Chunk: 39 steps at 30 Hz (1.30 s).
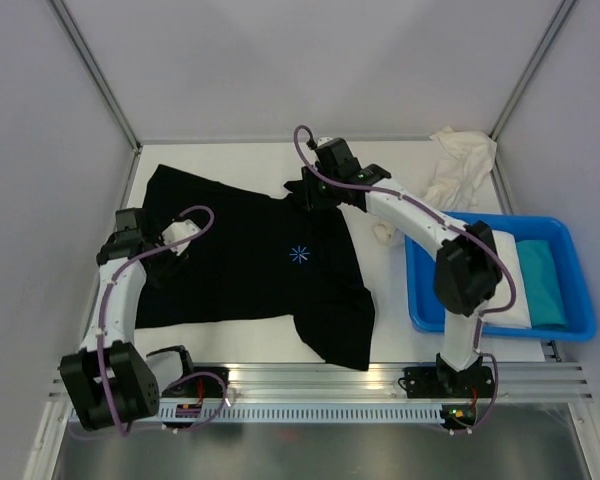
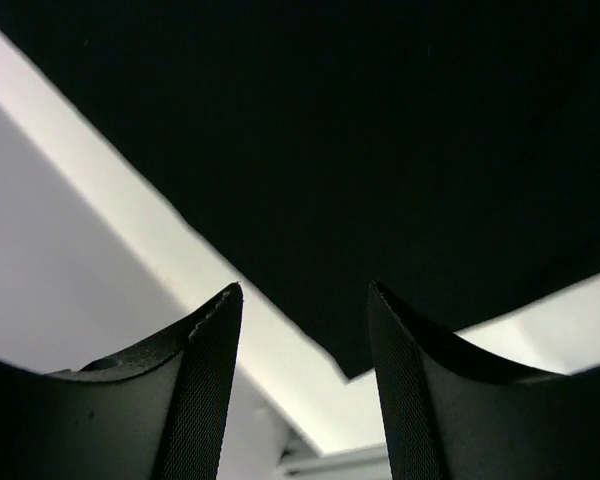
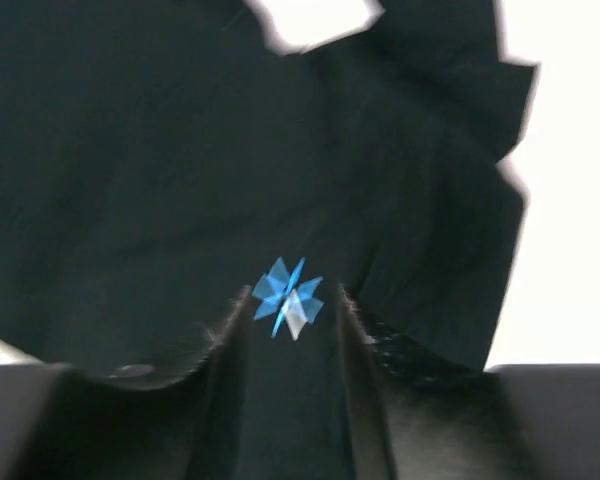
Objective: Roll the t-shirts
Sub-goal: Flatten the tshirt
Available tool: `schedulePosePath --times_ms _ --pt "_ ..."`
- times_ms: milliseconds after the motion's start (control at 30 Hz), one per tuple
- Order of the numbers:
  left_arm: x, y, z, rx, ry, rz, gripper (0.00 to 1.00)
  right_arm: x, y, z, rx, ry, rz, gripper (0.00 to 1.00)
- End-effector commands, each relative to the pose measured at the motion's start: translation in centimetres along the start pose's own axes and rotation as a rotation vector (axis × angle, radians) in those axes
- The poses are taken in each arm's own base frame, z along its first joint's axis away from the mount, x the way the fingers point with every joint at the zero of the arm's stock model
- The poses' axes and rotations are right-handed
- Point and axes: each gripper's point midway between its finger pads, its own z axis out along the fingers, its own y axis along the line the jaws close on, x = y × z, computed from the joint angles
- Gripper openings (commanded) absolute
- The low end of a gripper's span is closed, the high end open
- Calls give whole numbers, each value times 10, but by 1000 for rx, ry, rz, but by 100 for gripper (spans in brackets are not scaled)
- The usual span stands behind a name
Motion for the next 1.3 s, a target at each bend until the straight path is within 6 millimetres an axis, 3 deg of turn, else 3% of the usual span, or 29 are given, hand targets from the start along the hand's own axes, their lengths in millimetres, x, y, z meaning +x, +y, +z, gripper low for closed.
schedulePosePath --times_ms 0,33,67,100,133,167,200,267,300,333,467,500,533,600,633,700,767,800,900,1033,1100,1267 --pt "-47 25 22 -69 -107 -287 59 -55 -37 19 167 -112 -7 54" --pt "-57 44 25 -123 -131 -317 59 -50 -46 42 190 -81 -50 56" --pt "-61 63 35 -150 -95 -354 59 -54 -47 50 195 -82 -70 57" --pt "-65 73 40 -168 -87 -411 58 -75 -42 52 189 -122 -88 58" --pt "-78 97 37 -216 -106 -435 58 -63 -47 74 194 -78 -109 59" --pt "-73 101 60 -206 -43 -460 58 -64 -48 80 190 -70 -151 59" --pt "-75 109 67 -218 -32 -477 57 -72 -43 84 173 -86 -172 61" --pt "-80 130 80 -260 -11 -506 57 -63 -39 105 122 -62 -211 62" --pt "-74 127 103 -237 43 -517 57 -61 -38 111 104 -59 -236 62" --pt "-75 137 108 -260 56 -520 56 -57 -38 121 91 -59 -244 62" --pt "-62 133 146 -249 133 -520 55 -51 -38 142 73 -61 -258 61" --pt "-61 131 151 -245 139 -522 55 -51 -39 147 71 -67 -259 59" --pt "-58 128 160 -231 153 -519 55 -43 -42 156 74 -52 -258 48" --pt "-56 127 167 -228 160 -527 54 -40 -41 165 60 -46 -258 42" --pt "-55 125 171 -223 166 -529 54 -29 -46 173 71 -12 -257 40" --pt "-55 124 175 -217 166 -529 54 -29 -51 176 96 -9 -260 38" --pt "-53 122 179 -212 172 -528 54 -28 -57 177 118 -8 -263 29" --pt "-53 122 179 -211 174 -527 54 -33 -56 174 122 -23 -262 17" --pt "-53 122 183 -211 179 -518 54 -47 -59 166 155 -65 -242 0" --pt "-50 122 187 -211 190 -514 54 -73 -66 149 152 -134 -163 0" --pt "-48 120 191 -210 200 -511 54 -86 -80 138 153 -167 -91 0" --pt "-44 119 195 -207 210 -505 54 -74 -136 130 181 -142 58 0"
